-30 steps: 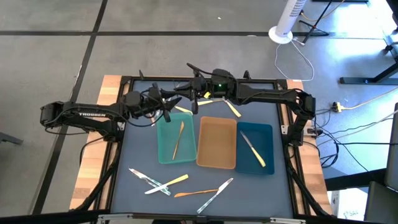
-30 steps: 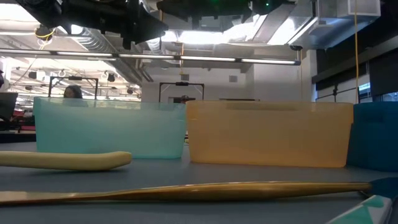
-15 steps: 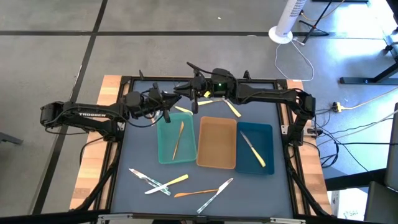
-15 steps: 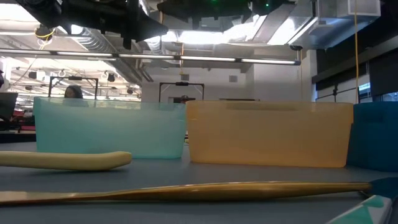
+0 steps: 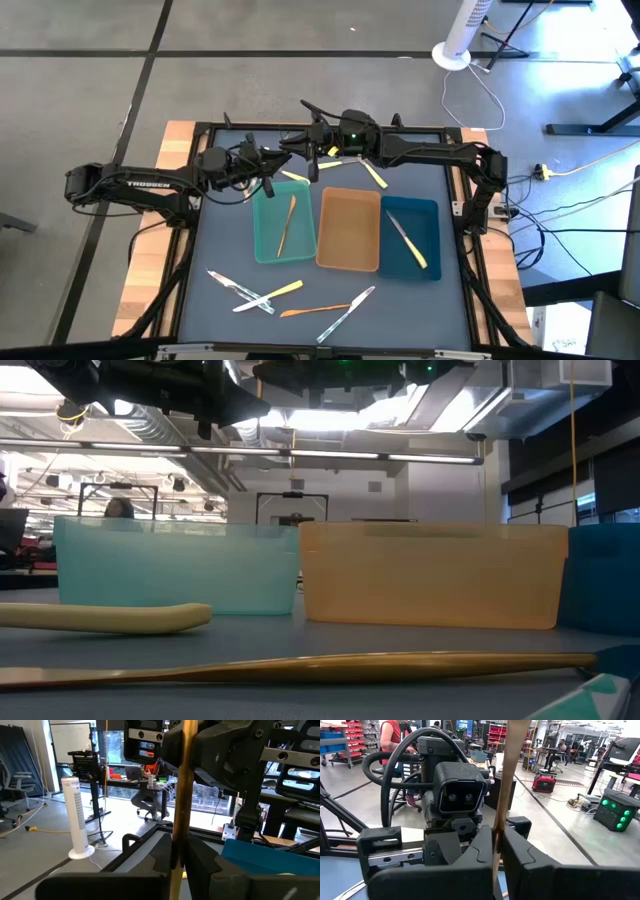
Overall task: Sort silverware by color (type)
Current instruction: Put the gold knife into the green bin
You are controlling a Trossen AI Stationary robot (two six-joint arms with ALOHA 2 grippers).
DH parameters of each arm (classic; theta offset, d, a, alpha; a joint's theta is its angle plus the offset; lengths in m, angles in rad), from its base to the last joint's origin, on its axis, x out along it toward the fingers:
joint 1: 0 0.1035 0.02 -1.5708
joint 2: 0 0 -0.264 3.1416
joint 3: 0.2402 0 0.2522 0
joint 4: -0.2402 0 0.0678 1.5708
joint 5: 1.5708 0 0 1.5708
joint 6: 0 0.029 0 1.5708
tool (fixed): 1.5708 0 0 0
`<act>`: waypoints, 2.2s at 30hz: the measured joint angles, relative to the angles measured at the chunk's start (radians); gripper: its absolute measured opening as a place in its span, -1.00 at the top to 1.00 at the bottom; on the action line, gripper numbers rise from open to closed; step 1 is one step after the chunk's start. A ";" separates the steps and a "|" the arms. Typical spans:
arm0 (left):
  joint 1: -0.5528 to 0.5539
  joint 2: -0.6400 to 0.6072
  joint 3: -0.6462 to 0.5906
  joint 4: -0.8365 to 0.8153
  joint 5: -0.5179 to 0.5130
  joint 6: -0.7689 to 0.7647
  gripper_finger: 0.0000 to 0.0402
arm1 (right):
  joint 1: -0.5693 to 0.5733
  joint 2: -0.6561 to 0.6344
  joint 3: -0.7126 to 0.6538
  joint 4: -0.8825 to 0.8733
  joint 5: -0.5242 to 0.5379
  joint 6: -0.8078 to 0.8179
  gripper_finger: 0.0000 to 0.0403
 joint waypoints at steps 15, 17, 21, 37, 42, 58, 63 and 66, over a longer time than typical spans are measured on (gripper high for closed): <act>0.001 0.000 0.000 0.001 -0.008 -0.008 0.87 | -0.001 0.000 0.000 -0.007 0.000 -0.006 0.69; 0.002 0.000 0.000 0.001 -0.012 -0.009 0.87 | -0.001 0.000 0.000 -0.008 -0.001 -0.005 0.54; 0.002 0.000 0.000 0.002 -0.016 -0.011 0.86 | -0.001 0.000 0.000 -0.020 0.031 -0.005 0.33; 0.000 0.000 0.000 -0.093 0.004 -0.212 0.87 | -0.023 -0.171 0.001 -0.555 0.225 -0.056 0.20; 0.000 0.000 0.000 -0.246 0.061 -0.349 0.86 | -0.021 -0.195 0.001 -0.743 0.229 -0.046 0.20; -0.170 0.000 0.000 -0.593 0.191 -0.713 0.86 | -0.020 -0.075 0.001 -0.829 0.191 0.085 0.20; -0.246 0.000 0.000 -0.629 0.178 -0.796 0.84 | -0.020 -0.064 0.000 -0.805 0.190 0.085 0.20; -0.293 0.017 0.000 -0.657 0.156 -0.861 0.85 | -0.020 -0.064 0.000 -0.785 0.190 0.085 0.20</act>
